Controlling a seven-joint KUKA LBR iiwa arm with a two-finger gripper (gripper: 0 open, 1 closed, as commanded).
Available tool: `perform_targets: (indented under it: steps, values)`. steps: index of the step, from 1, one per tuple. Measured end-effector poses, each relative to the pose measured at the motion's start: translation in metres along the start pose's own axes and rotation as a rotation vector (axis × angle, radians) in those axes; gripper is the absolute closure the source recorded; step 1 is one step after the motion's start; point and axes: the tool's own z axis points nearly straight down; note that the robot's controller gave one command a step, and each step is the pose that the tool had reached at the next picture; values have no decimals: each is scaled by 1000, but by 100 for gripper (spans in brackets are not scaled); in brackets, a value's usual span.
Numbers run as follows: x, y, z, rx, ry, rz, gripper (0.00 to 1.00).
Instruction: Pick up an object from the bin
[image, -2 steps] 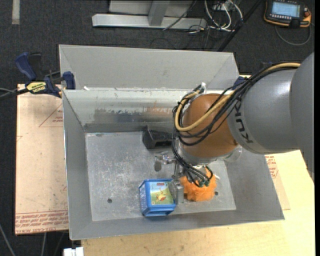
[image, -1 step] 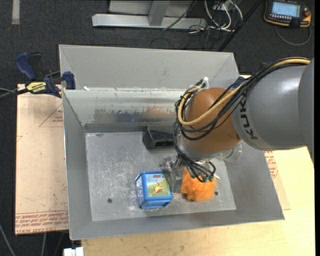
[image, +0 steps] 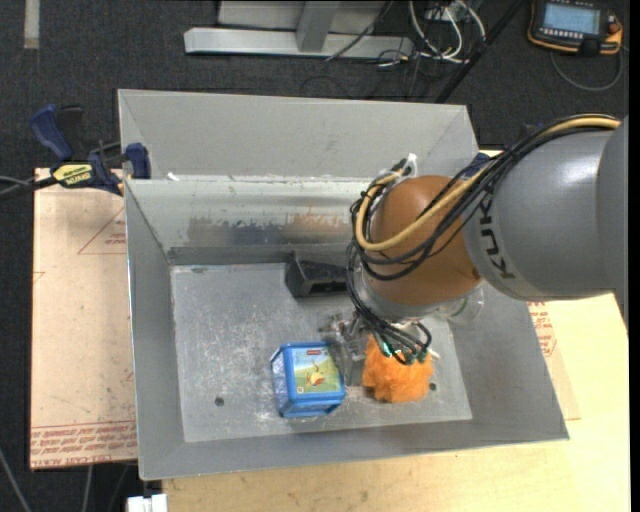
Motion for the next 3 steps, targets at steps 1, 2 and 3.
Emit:
perform_targets:
  steps: [1,2,3]
  values:
    - [1,0,1,1,2,1,0]
    - [2,0,2,0,5,1,0]
    - [-3,4,13,2,2,-122,0]
